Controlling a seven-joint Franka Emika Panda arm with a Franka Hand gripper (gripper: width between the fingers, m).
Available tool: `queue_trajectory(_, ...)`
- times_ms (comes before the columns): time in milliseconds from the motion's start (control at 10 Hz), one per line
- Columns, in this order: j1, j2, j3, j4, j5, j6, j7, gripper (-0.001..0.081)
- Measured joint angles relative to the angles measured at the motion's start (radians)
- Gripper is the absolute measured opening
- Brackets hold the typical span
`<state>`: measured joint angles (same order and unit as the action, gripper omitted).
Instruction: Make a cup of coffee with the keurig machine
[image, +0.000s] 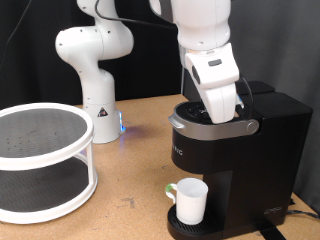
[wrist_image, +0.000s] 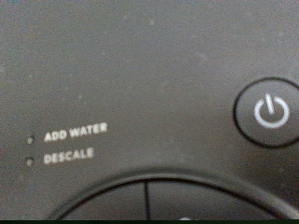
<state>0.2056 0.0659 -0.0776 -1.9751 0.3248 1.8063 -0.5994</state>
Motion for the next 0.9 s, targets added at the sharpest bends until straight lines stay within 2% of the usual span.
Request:
queue_trajectory(400,0.000,-0.009,0.004,-0.012,-0.008,0.030,-0.009,0.0001)
queue_trajectory(600,0.000,-0.048,0.005,-0.069,0.013,0.134,-0.079,0.0001)
queue_trajectory(800,-0.002,-0.093,-0.004,-0.103,0.056,0.146,-0.151,0.0001)
queue_trajectory(900,-0.002,-0.115,-0.012,-0.110,0.067,0.125,-0.169,0.0001)
